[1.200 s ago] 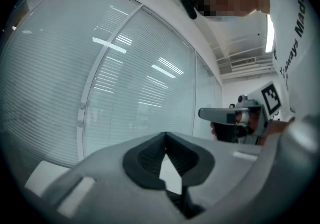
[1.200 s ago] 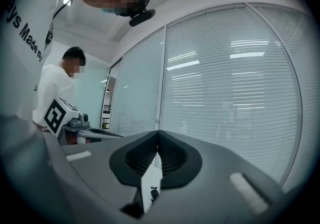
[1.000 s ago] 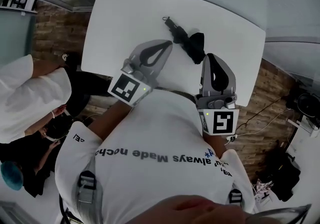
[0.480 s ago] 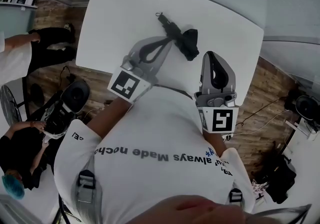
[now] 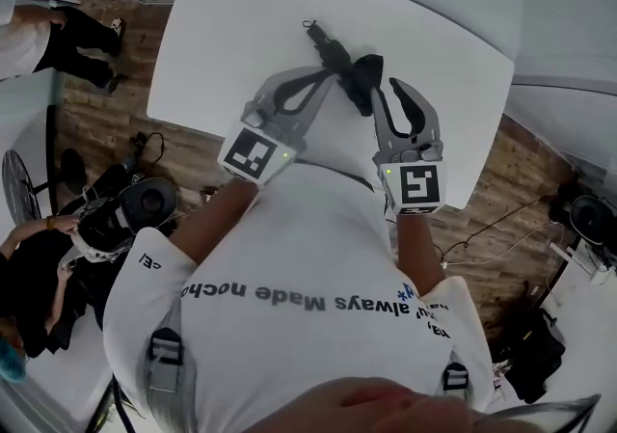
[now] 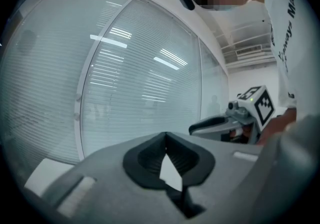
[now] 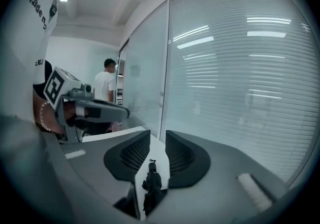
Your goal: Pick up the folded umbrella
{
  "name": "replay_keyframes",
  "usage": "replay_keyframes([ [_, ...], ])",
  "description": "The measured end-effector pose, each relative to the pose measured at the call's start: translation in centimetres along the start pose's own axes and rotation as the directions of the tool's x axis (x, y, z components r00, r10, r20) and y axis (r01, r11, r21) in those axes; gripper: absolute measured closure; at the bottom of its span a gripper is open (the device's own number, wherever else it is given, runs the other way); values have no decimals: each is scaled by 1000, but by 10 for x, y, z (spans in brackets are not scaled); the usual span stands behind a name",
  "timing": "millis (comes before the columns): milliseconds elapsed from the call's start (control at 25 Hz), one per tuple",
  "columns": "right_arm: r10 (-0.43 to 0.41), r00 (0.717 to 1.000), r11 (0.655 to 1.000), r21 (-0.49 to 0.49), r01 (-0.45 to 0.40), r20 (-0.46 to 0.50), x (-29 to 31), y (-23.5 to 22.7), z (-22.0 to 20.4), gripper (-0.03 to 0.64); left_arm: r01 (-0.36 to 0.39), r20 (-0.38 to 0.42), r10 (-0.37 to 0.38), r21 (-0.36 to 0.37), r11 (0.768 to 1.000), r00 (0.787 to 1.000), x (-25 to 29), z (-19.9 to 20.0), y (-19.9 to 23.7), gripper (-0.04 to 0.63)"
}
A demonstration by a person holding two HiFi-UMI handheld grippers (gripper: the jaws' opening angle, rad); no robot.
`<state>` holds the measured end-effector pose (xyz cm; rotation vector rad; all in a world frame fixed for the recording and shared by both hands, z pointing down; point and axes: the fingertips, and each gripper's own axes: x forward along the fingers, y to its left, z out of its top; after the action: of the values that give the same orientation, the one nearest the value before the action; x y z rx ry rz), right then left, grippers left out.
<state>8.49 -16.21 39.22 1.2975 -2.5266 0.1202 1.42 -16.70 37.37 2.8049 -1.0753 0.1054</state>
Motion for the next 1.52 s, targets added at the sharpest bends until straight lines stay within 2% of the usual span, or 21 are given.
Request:
replay_keyframes([
  [160,56,989,998,0,-57,-138,29,3,-50,466,0,-19,0,1,1000,1000,2,-7,2,592],
  [240,84,975,996,0,-86,-208,42,6,-76,426,1,-23,-1,1,1000,1000,2,-10,4,592],
  [360,105,950,994,3,-109,-295,60,8,-115,408,10,-40,-9,13,1000,999,3,-17,8,592],
  [560,126,909,992,34,-122,-398,80,1,-171,368,14,-51,-13,13,1000,999,9,-22,11,592],
  [680,129,886,991,25,-132,-446,90,1,-195,357,9,-51,-9,-9,1000,999,8,-25,14,592],
  [800,138,864,989,13,-150,-485,100,1,-214,343,10,-62,-10,-1,1000,998,8,-26,17,592],
  [1160,186,749,974,22,-224,-636,127,8,-275,304,2,-71,-3,-9,1000,997,9,-28,25,592],
  [1520,205,642,961,29,-274,-739,149,14,-323,290,-13,-73,11,-27,1000,997,3,-33,41,592],
])
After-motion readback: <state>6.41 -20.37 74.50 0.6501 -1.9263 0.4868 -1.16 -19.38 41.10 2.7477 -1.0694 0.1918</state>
